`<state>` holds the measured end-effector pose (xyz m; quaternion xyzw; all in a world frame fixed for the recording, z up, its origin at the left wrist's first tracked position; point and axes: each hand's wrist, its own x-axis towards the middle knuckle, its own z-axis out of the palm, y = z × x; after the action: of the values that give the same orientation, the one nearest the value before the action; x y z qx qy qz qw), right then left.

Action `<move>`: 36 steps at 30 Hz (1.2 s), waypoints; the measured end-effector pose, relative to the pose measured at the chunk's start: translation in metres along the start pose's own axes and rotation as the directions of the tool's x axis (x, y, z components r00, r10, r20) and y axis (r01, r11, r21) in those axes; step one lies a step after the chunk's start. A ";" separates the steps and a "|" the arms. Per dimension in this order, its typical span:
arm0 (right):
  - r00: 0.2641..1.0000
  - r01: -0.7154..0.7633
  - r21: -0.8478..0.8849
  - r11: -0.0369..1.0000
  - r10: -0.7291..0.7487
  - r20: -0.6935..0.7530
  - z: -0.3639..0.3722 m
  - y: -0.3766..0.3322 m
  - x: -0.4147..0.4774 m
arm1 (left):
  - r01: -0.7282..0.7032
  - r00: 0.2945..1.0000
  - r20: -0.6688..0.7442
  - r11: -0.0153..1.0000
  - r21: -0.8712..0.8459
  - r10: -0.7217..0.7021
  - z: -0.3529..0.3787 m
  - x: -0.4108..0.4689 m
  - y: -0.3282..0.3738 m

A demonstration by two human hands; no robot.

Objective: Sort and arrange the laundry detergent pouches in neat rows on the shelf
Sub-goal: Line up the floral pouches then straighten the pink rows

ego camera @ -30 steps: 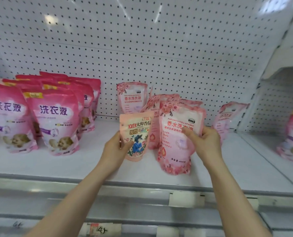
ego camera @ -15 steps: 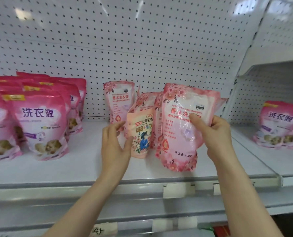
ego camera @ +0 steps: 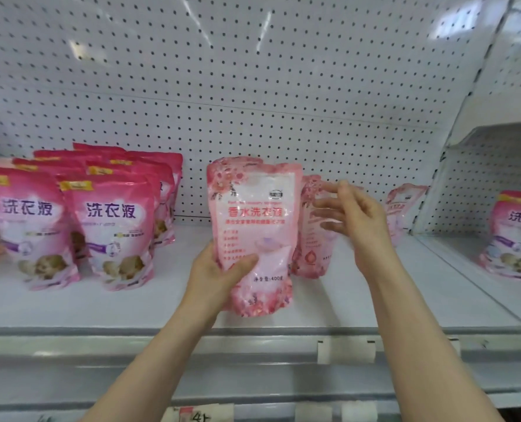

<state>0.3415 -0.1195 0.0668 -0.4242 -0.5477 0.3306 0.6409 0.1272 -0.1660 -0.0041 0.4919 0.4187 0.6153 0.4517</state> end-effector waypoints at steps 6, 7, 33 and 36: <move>0.982 -0.134 -0.471 0.872 0.053 -0.182 -0.027 0.054 0.027 | -0.041 0.991 -0.130 0.999 -0.028 0.037 -0.031 0.000 0.003; 0.983 -0.156 -0.479 0.864 0.086 -0.165 -0.024 0.057 0.029 | -0.044 0.990 -0.135 0.998 -0.033 0.039 -0.032 -0.001 0.003; 0.948 0.129 -0.465 0.876 -0.246 -0.201 -0.044 0.024 0.016 | -0.002 0.991 -0.134 0.998 0.057 0.009 -0.037 0.001 -0.038; 0.956 0.174 -0.698 0.695 -0.290 -0.051 -0.030 0.004 0.023 | -0.015 0.992 -0.127 0.994 0.104 0.028 -0.036 0.003 -0.028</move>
<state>0.3757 -0.1023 0.0714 -0.5827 -0.6278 -0.0133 0.5158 0.0951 -0.1588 -0.0363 0.4785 0.4726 0.6282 0.3912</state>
